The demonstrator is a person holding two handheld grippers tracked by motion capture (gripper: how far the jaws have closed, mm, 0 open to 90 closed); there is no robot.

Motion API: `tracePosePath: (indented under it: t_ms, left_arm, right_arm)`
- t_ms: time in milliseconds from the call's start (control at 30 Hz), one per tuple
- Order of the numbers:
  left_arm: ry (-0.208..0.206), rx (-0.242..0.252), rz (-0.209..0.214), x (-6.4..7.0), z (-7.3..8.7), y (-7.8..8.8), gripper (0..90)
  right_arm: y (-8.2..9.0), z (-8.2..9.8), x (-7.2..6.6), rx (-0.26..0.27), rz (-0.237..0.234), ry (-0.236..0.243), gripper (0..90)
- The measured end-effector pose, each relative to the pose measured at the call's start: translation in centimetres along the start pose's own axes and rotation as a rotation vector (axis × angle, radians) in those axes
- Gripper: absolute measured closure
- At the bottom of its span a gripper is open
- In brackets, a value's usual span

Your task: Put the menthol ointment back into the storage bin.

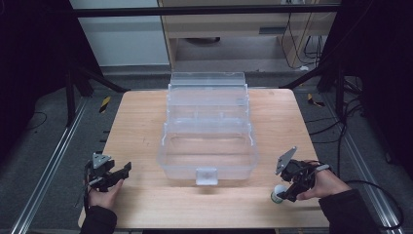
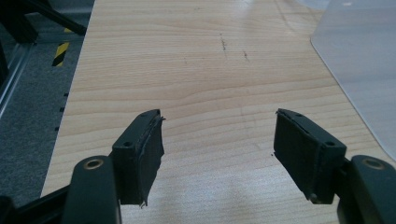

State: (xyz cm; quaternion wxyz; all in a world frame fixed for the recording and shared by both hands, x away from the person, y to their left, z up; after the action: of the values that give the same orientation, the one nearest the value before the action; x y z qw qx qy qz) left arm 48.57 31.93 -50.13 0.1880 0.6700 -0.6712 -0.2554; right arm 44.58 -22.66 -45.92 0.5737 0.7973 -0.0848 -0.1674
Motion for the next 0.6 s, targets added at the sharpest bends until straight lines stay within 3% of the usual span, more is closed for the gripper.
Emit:
tracePosePath:
  t_ms: [600]
  left_arm:
    - [-0.003,-0.001,-0.001,0.0,0.0,0.0,32.7]
  right_arm:
    - [-2.0,0.1,0.1,-0.072,-0.015,0.013,37.6]
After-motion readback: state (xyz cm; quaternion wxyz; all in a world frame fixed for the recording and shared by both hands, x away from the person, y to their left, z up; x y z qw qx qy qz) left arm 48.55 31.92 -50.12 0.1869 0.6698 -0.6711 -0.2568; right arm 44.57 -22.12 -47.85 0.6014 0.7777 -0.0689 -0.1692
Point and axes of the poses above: each handheld gripper's, and its own axes: y roughly backward along the jaws, z roughly out of its underside, x roughly to its right, the point moved 5 cm from there along -y, roughly forward along the jaws, and after that the axes turned 11 degrees about -z, right-handed, at the moved point
